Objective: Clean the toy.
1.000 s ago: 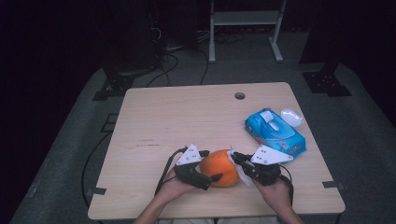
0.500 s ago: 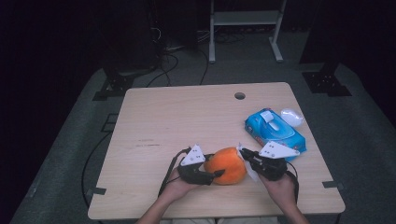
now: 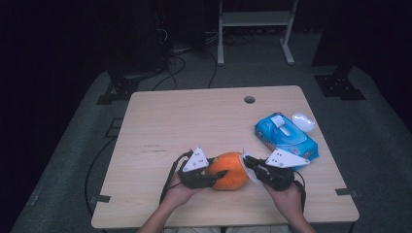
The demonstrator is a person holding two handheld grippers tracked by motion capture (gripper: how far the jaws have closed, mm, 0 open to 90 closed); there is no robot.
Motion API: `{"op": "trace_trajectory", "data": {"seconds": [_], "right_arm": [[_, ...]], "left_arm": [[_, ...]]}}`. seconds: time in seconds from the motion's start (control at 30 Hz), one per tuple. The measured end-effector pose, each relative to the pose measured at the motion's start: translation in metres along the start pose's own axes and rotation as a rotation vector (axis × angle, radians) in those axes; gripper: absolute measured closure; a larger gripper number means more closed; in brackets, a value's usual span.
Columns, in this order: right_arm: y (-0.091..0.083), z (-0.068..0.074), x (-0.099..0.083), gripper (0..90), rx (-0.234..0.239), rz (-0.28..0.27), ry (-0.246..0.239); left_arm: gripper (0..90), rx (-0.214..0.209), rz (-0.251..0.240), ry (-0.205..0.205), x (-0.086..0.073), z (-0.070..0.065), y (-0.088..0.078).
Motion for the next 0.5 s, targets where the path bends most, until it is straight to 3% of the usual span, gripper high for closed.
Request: {"op": "trace_trajectory", "data": {"seconds": [0.1, 0.2, 0.3, 0.4, 0.47, 0.5], "right_arm": [[-0.001, 0.002, 0.004, 83.2, 0.012, -0.017, 0.001], [-0.001, 0.002, 0.001, 83.2, 0.016, -0.007, 0.001], [0.003, -0.002, -0.009, 83.3, 0.024, 0.024, 0.019], [0.005, -0.006, -0.017, 83.2, 0.030, 0.034, 0.040], [0.005, -0.007, -0.018, 83.2, 0.031, 0.035, 0.040], [0.006, -0.007, -0.018, 83.2, 0.029, 0.034, 0.040]], "left_arm": [[50.6, 0.008, 0.010, 0.029, -0.001, -0.008, 0.001], [46.1, 0.004, 0.021, 0.033, -0.002, -0.012, 0.002], [26.3, -0.024, -0.019, -0.033, 0.000, -0.008, 0.002], [12.1, -0.006, -0.009, -0.085, 0.001, 0.001, 0.004], [11.4, -0.046, 0.020, -0.143, -0.004, 0.005, 0.008], [12.3, -0.059, 0.031, -0.148, -0.006, 0.006, 0.010]]}}
Point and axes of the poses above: each handheld gripper's, and its own axes: y roughly forward along the jaws, x roughly out of its top, z roughly to its left, the point moved 5 cm from there along y, roughly forward along the jaws, and after that the axes turned 14 degrees about -y, right-handed, at the moved point
